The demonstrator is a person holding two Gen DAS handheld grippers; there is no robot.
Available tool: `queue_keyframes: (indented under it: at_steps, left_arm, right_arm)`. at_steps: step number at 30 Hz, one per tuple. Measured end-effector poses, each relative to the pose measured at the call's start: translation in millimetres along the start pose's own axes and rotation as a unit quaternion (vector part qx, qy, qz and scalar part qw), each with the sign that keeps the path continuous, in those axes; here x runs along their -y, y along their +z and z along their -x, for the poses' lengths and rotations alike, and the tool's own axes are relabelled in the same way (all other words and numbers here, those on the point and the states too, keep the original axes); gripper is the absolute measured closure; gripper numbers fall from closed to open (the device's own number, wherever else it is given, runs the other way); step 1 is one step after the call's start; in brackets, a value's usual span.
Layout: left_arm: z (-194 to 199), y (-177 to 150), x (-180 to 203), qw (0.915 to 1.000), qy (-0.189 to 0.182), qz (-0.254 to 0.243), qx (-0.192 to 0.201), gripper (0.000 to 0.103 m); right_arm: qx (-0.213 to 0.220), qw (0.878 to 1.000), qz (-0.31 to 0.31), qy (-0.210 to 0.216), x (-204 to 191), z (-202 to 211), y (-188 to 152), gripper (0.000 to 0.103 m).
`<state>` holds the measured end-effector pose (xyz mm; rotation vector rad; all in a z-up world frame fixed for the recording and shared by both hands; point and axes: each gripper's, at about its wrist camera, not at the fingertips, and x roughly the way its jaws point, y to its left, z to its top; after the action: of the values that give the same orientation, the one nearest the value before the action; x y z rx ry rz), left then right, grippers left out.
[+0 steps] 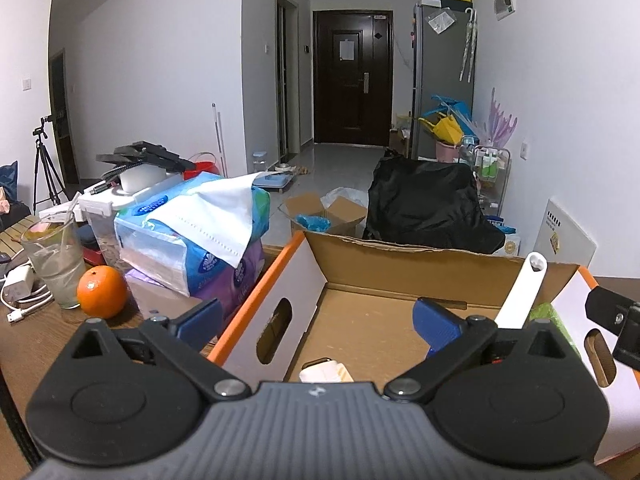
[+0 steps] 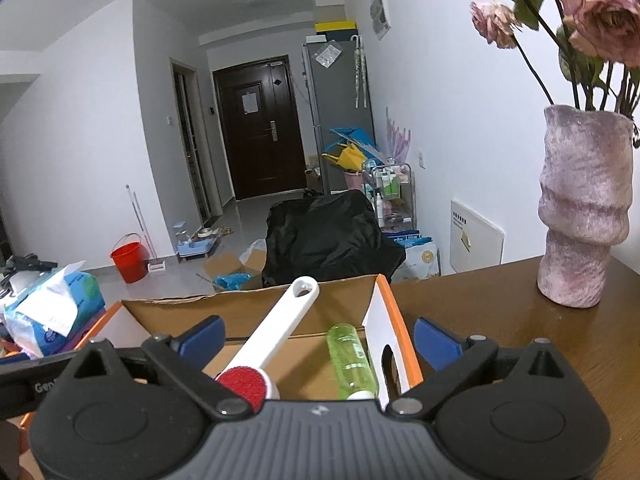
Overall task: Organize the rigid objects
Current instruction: 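Open the left gripper dropping the blue cap while the right gripper releases the bottle into the box, then withdraw both grippers from the box toward the white cotton-pad container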
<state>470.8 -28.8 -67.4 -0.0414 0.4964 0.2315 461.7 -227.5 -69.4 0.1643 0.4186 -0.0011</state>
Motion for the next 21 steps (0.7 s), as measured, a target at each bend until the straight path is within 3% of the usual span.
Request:
queue_keyframes:
  at_steps: [21]
  left_arm:
    - [57.3,-6.7,-20.4,0.9995,-0.013,0.006,0.028,0.000]
  right_arm:
    - [0.029,0.998,0.042,0.027,-9.7,65.0,-5.5,0.002]
